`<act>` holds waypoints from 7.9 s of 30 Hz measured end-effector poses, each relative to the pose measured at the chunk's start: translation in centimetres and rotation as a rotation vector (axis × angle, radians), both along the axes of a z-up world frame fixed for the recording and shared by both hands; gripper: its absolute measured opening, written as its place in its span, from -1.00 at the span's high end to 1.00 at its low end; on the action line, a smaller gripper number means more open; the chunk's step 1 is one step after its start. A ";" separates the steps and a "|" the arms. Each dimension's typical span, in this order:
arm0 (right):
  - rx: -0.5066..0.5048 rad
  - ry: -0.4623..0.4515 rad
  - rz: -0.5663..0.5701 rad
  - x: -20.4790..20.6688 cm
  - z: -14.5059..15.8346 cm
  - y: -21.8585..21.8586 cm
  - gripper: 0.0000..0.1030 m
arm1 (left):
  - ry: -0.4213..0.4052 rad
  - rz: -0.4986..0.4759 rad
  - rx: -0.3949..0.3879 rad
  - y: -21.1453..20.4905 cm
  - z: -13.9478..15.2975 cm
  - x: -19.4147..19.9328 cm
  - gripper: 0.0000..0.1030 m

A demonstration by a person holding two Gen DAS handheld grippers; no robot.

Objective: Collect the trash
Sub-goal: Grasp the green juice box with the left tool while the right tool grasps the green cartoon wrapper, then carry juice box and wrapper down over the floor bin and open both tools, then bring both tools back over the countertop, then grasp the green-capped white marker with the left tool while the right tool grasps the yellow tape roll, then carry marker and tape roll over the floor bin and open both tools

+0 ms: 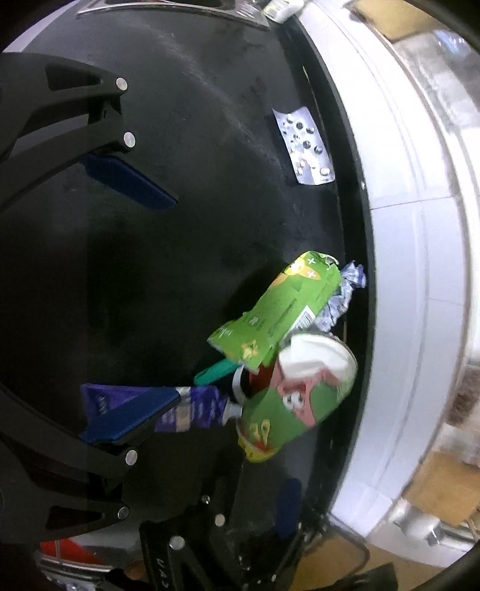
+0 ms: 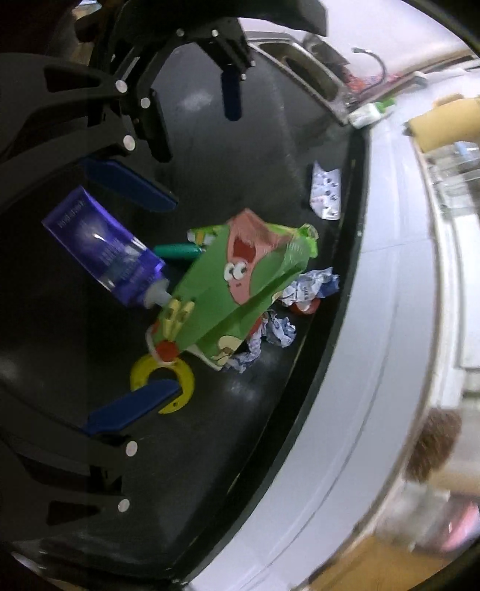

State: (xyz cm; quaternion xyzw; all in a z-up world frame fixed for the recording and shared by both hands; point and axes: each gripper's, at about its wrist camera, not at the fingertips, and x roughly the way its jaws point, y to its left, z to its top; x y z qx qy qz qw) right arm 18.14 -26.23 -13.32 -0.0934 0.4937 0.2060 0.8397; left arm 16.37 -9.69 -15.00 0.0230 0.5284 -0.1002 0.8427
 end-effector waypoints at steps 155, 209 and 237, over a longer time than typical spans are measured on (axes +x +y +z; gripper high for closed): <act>0.086 0.095 0.580 -18.7 6.7 44.0 -0.65 | -0.109 0.799 -0.022 38.8 2.7 -32.4 -0.77; -0.016 0.091 -0.224 -2.1 -2.3 -7.1 -0.65 | 0.119 0.336 0.003 -0.4 -3.7 0.4 -0.77; -0.047 0.086 -0.123 3.7 -6.9 -6.2 -0.02 | 0.070 0.276 0.078 -3.6 -5.0 4.1 0.76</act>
